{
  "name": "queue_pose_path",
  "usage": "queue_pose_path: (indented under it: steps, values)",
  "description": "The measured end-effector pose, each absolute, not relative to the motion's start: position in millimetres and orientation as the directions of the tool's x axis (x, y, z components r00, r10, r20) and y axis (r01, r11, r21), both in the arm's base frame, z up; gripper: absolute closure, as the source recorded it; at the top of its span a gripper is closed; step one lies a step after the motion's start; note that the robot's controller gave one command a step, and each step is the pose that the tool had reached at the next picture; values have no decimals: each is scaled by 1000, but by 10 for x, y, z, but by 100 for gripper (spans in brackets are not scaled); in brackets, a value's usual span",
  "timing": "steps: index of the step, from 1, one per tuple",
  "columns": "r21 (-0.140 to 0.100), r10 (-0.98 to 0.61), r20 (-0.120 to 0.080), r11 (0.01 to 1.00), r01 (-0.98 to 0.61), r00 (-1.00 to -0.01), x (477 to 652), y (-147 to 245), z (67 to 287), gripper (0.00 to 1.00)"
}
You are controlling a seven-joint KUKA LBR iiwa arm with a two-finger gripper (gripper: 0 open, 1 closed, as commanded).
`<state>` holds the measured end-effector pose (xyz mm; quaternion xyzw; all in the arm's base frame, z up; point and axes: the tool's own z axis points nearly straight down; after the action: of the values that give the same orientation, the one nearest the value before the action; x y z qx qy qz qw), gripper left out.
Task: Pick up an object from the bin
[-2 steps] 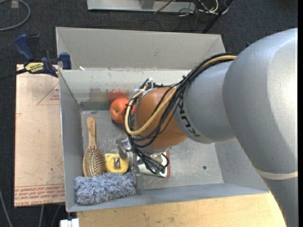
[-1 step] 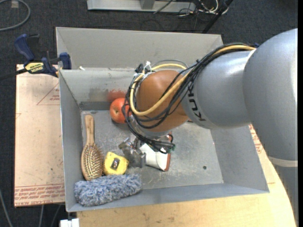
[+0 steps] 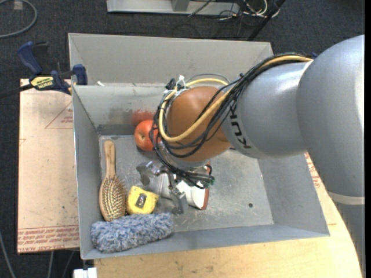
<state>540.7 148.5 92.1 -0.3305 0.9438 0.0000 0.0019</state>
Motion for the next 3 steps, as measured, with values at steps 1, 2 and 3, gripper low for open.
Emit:
queue_pose_path:
  steps: [1, 2, 3]
  values:
    - [-1, -624, -4, 782, -624, -782, 5407, 1485, 920, 0]
    - [-1, -630, -4, 777, -630, -777, 5410, 1489, 916, 0]
    - [-4, -772, -6, 635, -772, -635, 5407, 1723, 803, 0]
